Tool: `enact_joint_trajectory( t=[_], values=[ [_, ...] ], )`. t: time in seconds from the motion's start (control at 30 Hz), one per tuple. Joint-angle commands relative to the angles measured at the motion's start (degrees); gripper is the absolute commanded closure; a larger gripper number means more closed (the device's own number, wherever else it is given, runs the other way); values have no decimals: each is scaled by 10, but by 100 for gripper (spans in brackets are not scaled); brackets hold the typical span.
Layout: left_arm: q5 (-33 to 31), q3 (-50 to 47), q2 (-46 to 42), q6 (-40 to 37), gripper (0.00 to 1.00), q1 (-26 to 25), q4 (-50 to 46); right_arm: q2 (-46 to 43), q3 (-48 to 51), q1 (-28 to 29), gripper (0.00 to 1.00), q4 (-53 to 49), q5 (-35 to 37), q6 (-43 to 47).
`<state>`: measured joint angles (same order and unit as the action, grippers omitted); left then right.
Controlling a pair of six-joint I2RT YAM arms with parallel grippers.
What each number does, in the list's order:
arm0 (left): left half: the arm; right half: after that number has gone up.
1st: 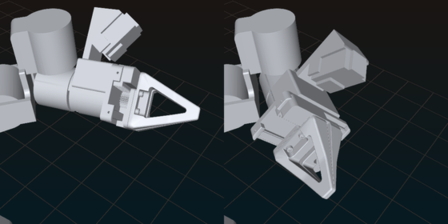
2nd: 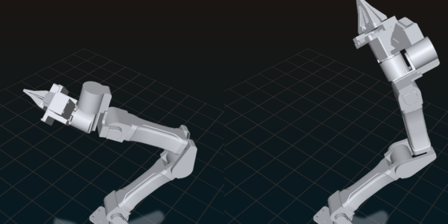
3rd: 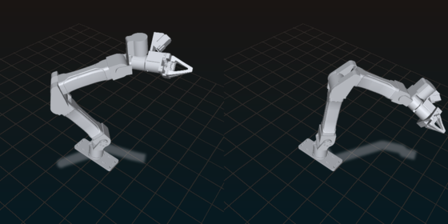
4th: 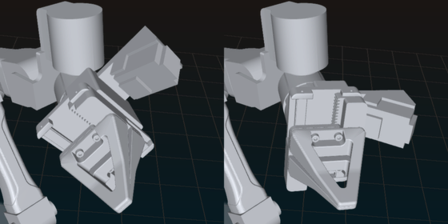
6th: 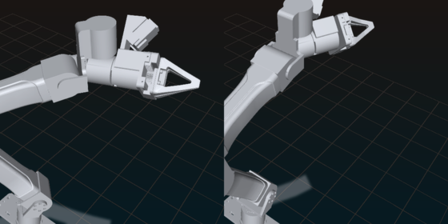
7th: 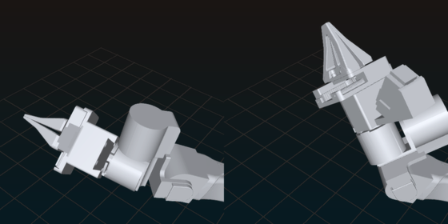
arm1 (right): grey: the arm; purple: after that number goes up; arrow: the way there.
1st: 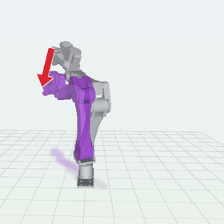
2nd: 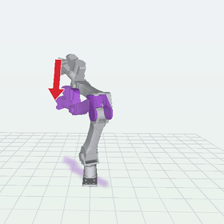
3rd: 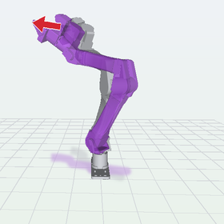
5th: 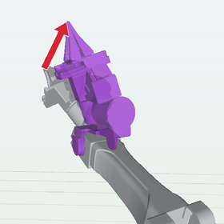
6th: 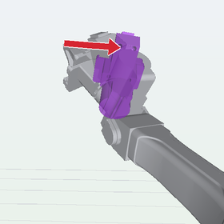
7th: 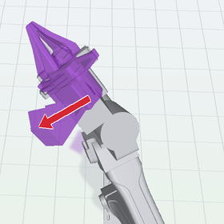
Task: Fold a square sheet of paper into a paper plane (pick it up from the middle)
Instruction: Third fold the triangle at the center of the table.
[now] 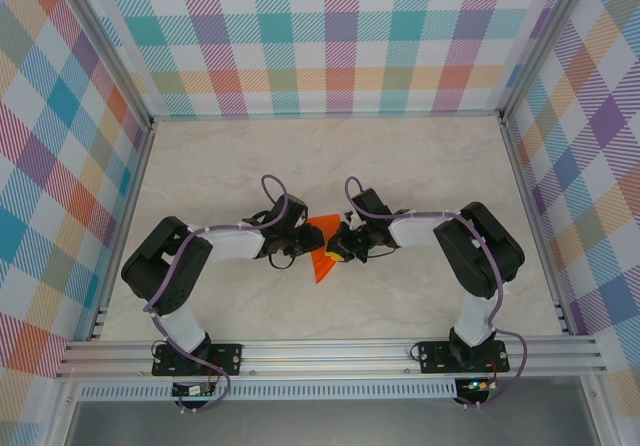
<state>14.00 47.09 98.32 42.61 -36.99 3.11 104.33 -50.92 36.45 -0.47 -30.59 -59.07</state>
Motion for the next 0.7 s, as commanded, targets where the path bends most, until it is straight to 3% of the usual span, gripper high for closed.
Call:
enact_joint_trajectory(
  t=[0.0, 0.67],
  values=[
    [1, 5, 4, -1, 73, -2, -3, 12, -14, 4, 92, -10, -1, 17],
    [8, 0, 2, -1, 73, -2, 1, 20, -34, 6, 92, -52, -23, 79]
  ],
)
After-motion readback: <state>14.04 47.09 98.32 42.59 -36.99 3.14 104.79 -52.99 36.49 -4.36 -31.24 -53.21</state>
